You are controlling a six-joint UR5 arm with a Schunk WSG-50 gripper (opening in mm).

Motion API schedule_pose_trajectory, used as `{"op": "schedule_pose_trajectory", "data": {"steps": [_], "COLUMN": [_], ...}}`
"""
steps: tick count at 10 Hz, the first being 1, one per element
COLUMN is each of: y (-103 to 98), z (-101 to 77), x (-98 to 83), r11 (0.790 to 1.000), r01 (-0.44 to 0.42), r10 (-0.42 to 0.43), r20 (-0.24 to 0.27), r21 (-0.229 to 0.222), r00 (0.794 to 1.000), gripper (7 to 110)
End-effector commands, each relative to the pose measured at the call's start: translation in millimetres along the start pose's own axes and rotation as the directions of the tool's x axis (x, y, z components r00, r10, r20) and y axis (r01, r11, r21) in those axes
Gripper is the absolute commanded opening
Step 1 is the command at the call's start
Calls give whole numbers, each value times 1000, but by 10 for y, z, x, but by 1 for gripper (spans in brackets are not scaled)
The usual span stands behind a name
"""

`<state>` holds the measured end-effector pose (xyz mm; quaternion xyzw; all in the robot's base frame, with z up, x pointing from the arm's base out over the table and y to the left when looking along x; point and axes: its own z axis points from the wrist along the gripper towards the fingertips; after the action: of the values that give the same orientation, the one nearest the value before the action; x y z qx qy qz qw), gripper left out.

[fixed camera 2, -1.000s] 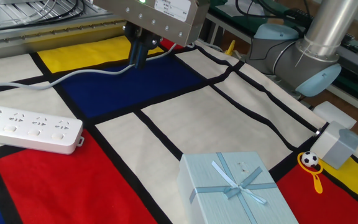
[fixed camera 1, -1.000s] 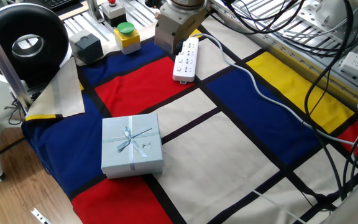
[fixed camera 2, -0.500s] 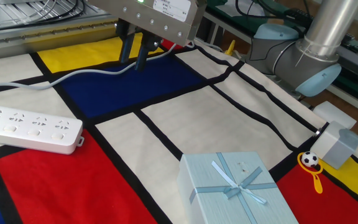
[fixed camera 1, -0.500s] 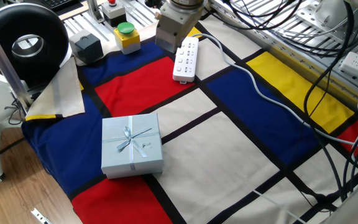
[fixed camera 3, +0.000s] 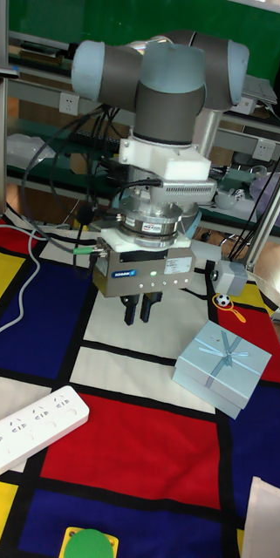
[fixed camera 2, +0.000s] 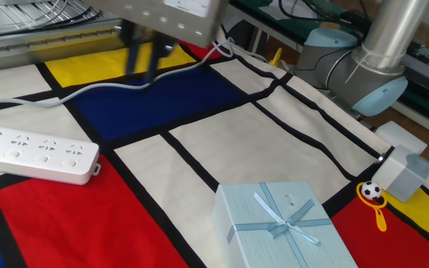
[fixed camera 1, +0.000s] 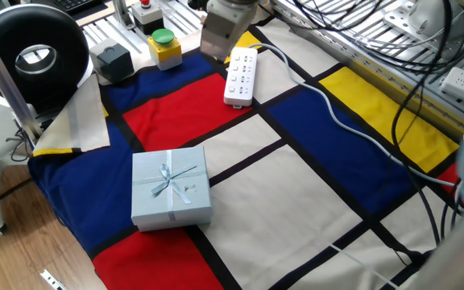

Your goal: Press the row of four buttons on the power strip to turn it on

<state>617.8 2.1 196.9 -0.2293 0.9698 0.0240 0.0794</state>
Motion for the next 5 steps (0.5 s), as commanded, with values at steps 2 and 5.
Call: {"op": "schedule_pose_trajectory", "data": {"steps": [2, 5], "y": [-578, -975], "z": [134, 502], "x": [-283, -399], "r11": [1000, 998], "r01": [29, 46], "r10": [-29, -45], "r20": [-4, -32], "r21": [-13, 34], "r00": [1000, 998], "gripper": [22, 22]}}
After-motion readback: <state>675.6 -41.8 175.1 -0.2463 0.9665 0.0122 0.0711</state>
